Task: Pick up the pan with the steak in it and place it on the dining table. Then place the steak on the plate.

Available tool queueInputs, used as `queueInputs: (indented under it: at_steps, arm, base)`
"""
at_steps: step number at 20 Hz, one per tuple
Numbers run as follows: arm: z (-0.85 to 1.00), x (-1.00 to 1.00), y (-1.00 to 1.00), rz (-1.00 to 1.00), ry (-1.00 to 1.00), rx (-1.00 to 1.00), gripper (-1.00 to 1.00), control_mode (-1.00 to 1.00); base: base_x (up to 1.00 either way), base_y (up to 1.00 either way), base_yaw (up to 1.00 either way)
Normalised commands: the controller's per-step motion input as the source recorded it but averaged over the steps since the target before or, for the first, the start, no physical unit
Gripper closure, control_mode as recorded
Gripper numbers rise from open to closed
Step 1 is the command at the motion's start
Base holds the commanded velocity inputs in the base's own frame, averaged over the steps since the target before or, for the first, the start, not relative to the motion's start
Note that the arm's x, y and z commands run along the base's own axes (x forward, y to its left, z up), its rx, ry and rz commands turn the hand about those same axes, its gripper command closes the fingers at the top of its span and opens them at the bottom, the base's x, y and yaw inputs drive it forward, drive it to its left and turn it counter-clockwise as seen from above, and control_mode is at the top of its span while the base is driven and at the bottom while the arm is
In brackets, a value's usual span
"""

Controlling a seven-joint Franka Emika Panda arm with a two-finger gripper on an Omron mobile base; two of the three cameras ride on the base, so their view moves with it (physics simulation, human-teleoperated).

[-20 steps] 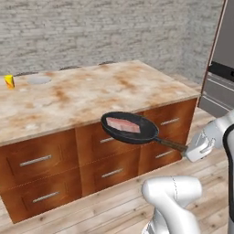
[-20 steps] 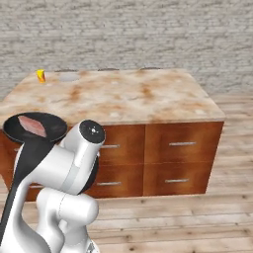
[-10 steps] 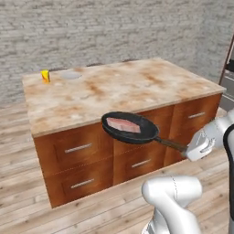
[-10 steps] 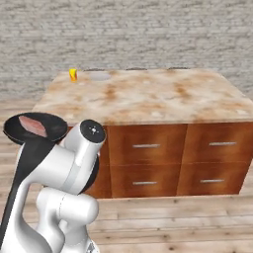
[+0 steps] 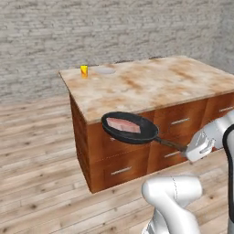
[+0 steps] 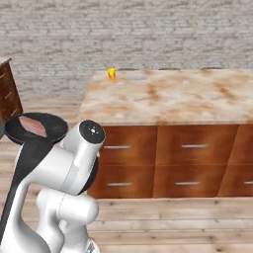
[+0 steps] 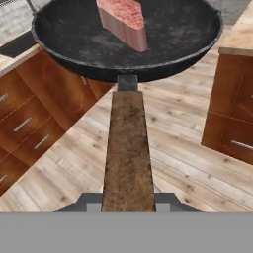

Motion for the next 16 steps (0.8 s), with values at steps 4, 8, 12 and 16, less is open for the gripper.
queueInputs:
  at_steps: [4, 8, 12, 16]
  arm:
    - [0.0, 0.0, 0.0, 0.0, 0.0, 0.0, 1.0, 1.0]
    - [0.0, 0.0, 0.0, 0.0, 0.0, 0.0, 1.0, 1.0]
    - [0.0, 0.0, 0.0, 0.0, 0.0, 0.0, 1.0, 1.0]
    - [0.0, 0.0, 0.0, 0.0, 0.0, 0.0, 1.0, 1.0]
  base:
    - [0.0, 1.0, 0.05]
    - [0.0, 1.0, 0.05]
    - [-0.01, 0.99, 0.07]
    - [-0.07, 0.43, 0.06]
